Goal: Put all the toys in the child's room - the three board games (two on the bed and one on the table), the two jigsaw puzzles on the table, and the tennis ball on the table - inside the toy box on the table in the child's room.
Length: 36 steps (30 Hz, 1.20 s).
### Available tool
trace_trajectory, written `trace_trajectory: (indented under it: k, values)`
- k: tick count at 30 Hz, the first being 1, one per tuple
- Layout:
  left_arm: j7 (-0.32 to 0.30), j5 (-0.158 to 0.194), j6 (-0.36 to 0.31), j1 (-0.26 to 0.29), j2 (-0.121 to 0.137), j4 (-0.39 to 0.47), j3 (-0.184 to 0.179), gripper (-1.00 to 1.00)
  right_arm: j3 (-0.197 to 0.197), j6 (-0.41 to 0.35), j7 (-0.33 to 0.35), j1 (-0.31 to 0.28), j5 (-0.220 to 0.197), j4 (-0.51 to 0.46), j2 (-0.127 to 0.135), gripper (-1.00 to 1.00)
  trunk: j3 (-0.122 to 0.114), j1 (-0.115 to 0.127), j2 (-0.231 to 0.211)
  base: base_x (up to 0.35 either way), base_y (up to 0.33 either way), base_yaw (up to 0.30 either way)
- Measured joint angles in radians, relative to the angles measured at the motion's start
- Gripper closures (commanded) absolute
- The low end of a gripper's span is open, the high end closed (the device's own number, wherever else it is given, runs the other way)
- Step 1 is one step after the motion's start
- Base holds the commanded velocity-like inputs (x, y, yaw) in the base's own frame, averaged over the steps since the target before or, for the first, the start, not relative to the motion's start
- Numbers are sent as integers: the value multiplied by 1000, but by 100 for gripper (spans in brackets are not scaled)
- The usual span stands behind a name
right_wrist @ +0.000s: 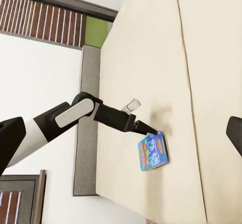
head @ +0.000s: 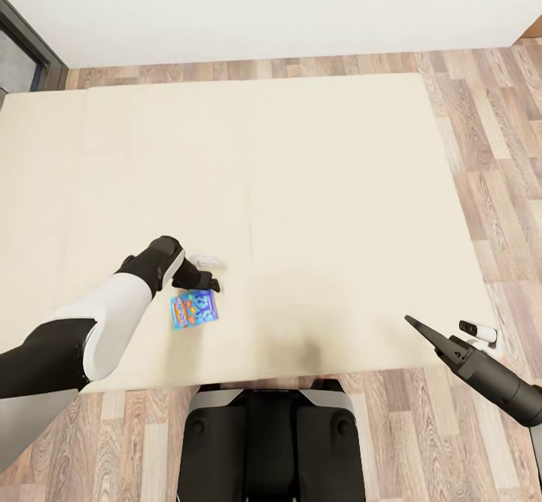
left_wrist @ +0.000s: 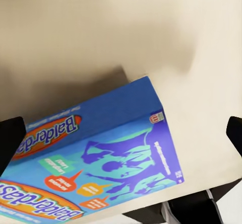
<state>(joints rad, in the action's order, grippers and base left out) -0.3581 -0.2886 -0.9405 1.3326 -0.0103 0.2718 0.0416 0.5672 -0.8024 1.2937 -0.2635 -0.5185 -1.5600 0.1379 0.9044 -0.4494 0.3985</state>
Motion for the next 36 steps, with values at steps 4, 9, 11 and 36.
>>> trace_trajectory:
  k: [4, 9, 11, 36]
  values:
    - [0, 0, 4, -2, 0, 0, 0, -100, 1, 0, 0, 0, 0, 0, 0, -100, -2, 0, 0, 0, 0, 0]
    - [0, 0, 5, -4, 0, 0, 0, -100, 0, 0, 0, 0, 0, 0, 0, -100, -8, 0, 0, 0, 0, 0]
    - [0, 0, 6, -9, 0, 0, 0, -100, 0, 0, 0, 0, 0, 0, 0, -100, -10, 0, 0, 0, 0, 0]
    - [0, 0, 7, -22, -5, 0, 0, -100, 0, 0, 0, 0, 0, 0, 0, -100, -23, 0, 0, 0, 0, 0]
